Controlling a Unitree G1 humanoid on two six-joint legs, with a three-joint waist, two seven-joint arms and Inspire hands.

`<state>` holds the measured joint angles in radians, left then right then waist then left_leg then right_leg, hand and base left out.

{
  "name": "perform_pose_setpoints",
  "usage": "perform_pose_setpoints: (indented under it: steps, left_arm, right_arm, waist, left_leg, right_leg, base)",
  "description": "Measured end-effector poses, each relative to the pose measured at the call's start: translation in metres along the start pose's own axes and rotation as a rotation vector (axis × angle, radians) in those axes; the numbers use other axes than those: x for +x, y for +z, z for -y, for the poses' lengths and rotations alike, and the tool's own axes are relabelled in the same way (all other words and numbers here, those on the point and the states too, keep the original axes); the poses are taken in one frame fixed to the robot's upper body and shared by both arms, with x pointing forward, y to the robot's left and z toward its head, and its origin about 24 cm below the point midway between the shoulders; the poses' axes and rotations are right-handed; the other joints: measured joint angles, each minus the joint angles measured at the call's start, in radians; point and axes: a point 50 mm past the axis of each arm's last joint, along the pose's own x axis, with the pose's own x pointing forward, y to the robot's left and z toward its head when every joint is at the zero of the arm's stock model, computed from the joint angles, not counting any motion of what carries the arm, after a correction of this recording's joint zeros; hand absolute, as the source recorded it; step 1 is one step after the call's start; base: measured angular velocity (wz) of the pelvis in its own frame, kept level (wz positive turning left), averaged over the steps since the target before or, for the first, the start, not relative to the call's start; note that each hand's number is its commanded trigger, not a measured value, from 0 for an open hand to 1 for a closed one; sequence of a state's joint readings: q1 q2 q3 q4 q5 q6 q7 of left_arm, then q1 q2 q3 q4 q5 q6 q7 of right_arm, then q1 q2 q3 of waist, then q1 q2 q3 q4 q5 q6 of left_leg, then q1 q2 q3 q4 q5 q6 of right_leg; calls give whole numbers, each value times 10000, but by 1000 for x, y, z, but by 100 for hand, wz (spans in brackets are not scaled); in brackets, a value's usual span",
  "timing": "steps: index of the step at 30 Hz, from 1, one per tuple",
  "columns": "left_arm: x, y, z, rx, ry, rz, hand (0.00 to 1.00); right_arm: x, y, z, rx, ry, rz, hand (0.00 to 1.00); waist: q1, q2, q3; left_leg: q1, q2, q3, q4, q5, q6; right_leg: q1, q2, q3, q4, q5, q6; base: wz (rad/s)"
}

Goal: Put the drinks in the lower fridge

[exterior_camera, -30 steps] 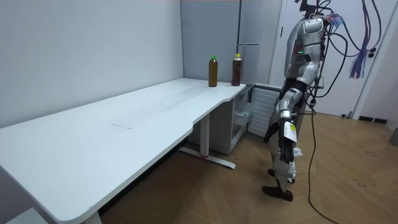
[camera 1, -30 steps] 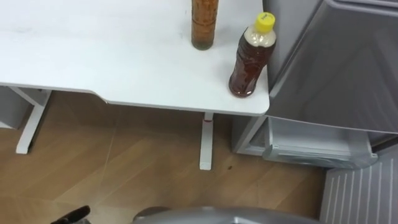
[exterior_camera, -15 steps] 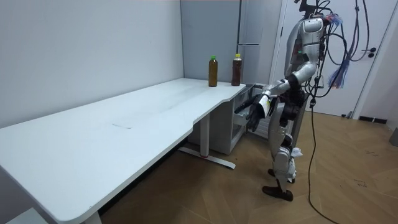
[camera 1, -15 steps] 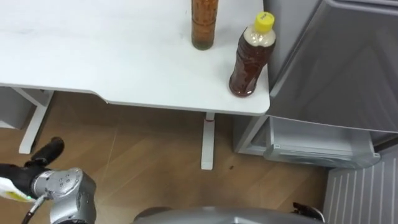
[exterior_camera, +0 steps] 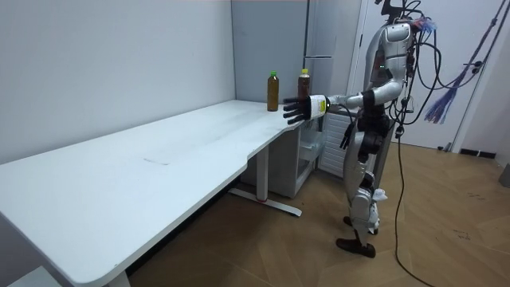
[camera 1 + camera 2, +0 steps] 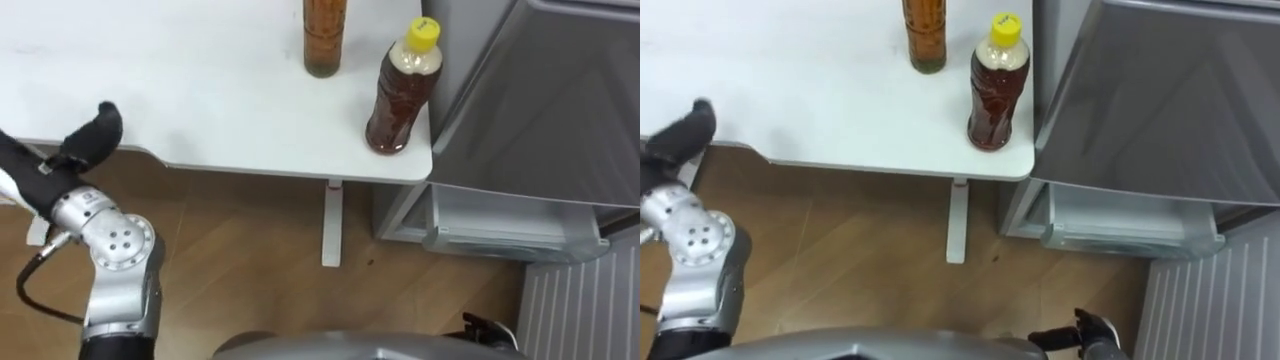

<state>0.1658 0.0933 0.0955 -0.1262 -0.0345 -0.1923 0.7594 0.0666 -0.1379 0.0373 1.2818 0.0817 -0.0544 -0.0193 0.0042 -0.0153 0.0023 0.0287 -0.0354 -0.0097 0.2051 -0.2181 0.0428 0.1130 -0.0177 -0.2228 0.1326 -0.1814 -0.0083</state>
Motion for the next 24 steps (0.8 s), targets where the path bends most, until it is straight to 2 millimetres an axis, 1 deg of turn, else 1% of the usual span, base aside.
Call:
perform_pose_setpoints:
  steps: [1, 4, 5, 7, 10, 14, 16, 17, 20, 24]
  left_arm:
    - [0, 8, 4, -230, -320, 307, 0]
    - [-3, 20, 13, -604, -1156, 660, 0]
    - [-4, 20, 14, -635, -1311, 674, 0]
    - [-8, 20, 21, -704, -1961, 610, 0]
    - [-18, 19, 34, -915, -3084, 414, 0]
    - [-25, 20, 43, -1194, -4133, 271, 0]
    - [-27, 26, 47, -1552, -4545, 328, 0]
    - [-28, 30, 48, -1724, -4776, 436, 0]
    - [-30, 36, 52, -1999, -5285, 612, 0]
    - [-36, 42, 60, -2352, -6306, 710, 0]
  right_arm:
    - [0, 1, 0, -2, 27, 23, 0]
    - [0, 1, -1, -5, 111, 13, 0]
    - [0, 2, -1, -7, 124, 16, 0]
    - [0, 2, -3, -56, 225, 28, 0]
    - [1, 4, -4, -111, 315, 65, 0]
    - [2, 7, -5, -134, 490, 102, 0]
    - [2, 7, -5, -131, 588, 189, 0]
    - [2, 8, -5, -133, 628, 218, 0]
    - [2, 9, -6, -159, 706, 270, 0]
    - [2, 10, -4, -266, 872, 315, 0]
  waist:
    - [-23, -3, 1]
    - [-45, -35, 17]
    - [-46, -48, 23]
    - [-113, -117, 62]
    - [-150, -159, 80]
    - [-279, -158, 82]
    - [-291, -160, 85]
    - [-292, -161, 86]
    - [-323, -144, 89]
    - [-477, -131, 83]
  left_leg:
    - [8, 4, 3, 0, 3, -3]
    - [10, 5, -1, -3, 6, -6]
    - [13, 6, 1, -3, 6, -6]
    - [27, 4, -25, 0, 7, -7]
    - [75, -24, -104, 3, 13, 4]
    - [154, -26, -83, -1, 13, 5]
    - [146, -13, -40, -1, 13, 5]
    - [145, 31, 12, -1, 13, 5]
    - [145, 39, 88, 1, 13, 4]
    - [82, 41, 71, 25, 13, 4]
  right_leg:
    - [5, 3, -3, -2, 0, 0]
    - [10, 3, -21, -3, 0, 0]
    - [14, 3, -26, -3, 0, 0]
    - [46, 5, -37, -9, 0, 0]
    - [98, -9, 7, -10, 0, 0]
    - [172, -16, 33, -10, 0, 0]
    - [145, -11, 54, -2, 0, 0]
    - [127, -5, 104, -3, 0, 0]
    - [92, 6, 254, -1, 0, 0]
    - [63, 1, 262, 4, 0, 0]
  base:
    - [0]
    - [0]
    - [0]
    - [2]
    - [7]
    - [-2]
    - [-8]
    - [-13]
    - [-9]
    - [0]
